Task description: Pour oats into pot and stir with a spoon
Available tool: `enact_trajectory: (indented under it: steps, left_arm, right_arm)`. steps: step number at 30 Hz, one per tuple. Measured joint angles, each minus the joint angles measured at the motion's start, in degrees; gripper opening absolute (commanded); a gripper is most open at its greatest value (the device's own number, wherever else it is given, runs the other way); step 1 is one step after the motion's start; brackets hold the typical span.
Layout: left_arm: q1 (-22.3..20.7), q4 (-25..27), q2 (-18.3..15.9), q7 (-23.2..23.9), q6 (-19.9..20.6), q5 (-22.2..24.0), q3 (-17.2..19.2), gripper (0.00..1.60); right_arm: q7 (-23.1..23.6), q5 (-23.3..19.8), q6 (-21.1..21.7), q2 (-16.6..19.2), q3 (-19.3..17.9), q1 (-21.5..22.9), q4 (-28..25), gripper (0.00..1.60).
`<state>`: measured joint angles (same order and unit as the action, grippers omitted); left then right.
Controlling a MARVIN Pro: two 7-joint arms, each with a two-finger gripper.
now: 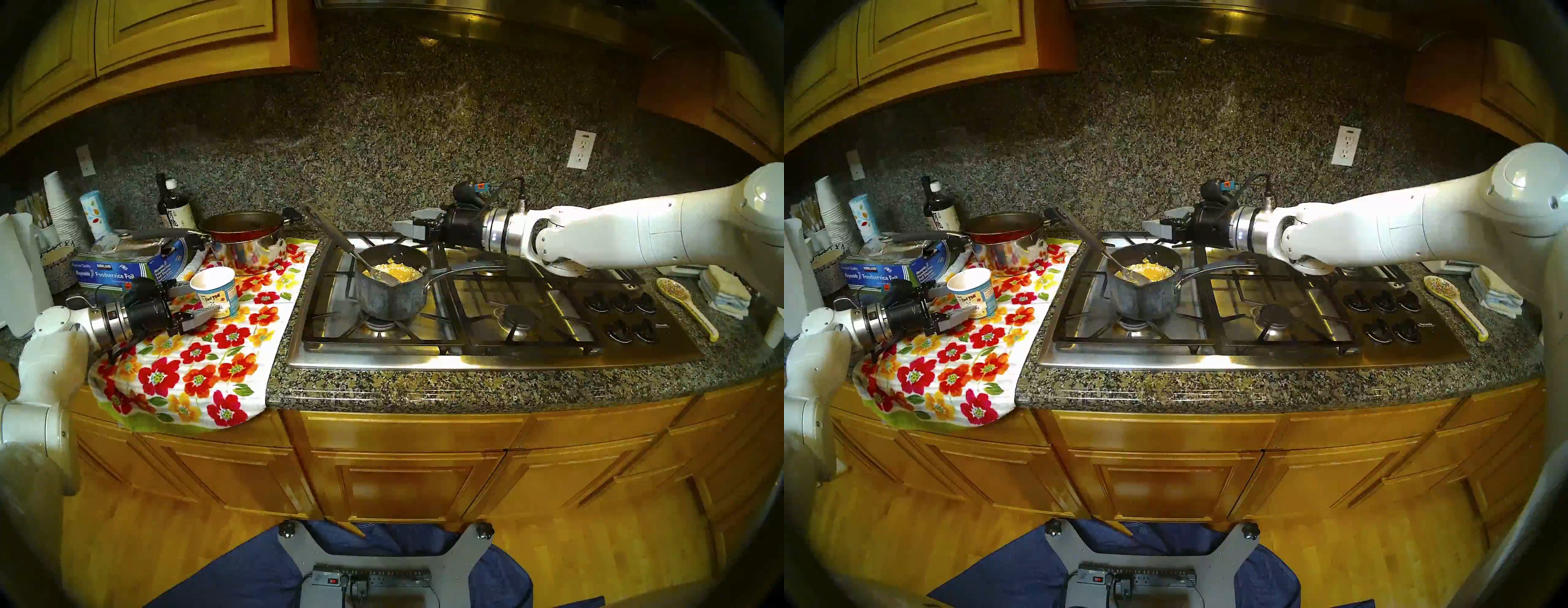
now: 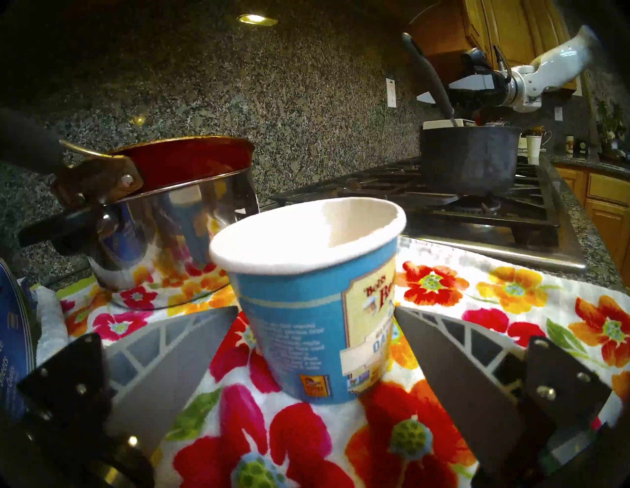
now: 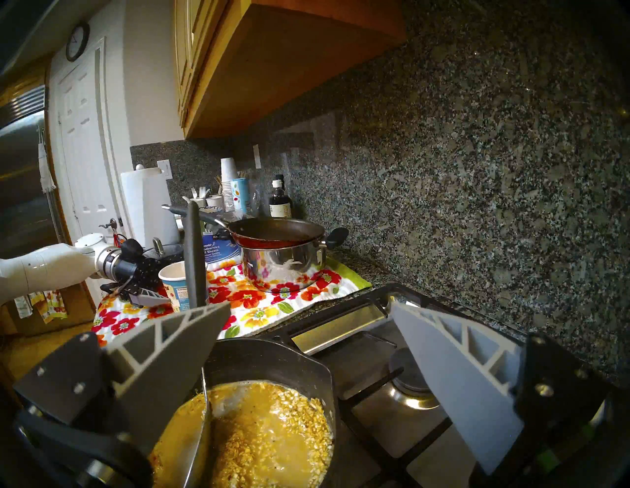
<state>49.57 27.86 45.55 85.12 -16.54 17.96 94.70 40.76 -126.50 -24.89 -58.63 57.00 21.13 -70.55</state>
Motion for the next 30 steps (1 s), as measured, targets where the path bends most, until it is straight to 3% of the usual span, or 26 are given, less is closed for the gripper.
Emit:
enact_trajectory:
  steps: [15,16,17,18,25,30]
  left_arm:
    - [-0.9,-0.2,0.2,0.0,0.4,1.3,-2.8,1.60]
    - [-0.9,-0.1,0.2,0.0,0.4,1.4,-2.9,1.44]
    - [-0.9,-0.1,0.2,0.0,0.4,1.5,-3.0,1.44]
    - [-0.9,-0.1,0.2,0.0,0.4,1.6,-3.1,1.12]
    - [-0.7,0.7,0.0,0.0,0.4,2.8,-4.3,0.92]
    - [0.0,1.6,-0.5,0.0,0.4,3.9,-5.2,0.97]
  right_arm:
    - [0.0,0.0,0.0,0.0,0.0,0.0,0.0,1.60]
    - [0.0,0.0,0.0,0.0,0.0,0.0,0.0,1.60]
    - [0.0,0.0,0.0,0.0,0.0,0.0,0.0,1.60]
    - [0.0,0.0,0.0,0.0,0.0,0.0,0.0,1.60]
    - [0.0,0.0,0.0,0.0,0.0,0.0,0.0,1.60]
    - [0.0,0.0,0.0,0.0,0.0,0.0,0.0,1.60]
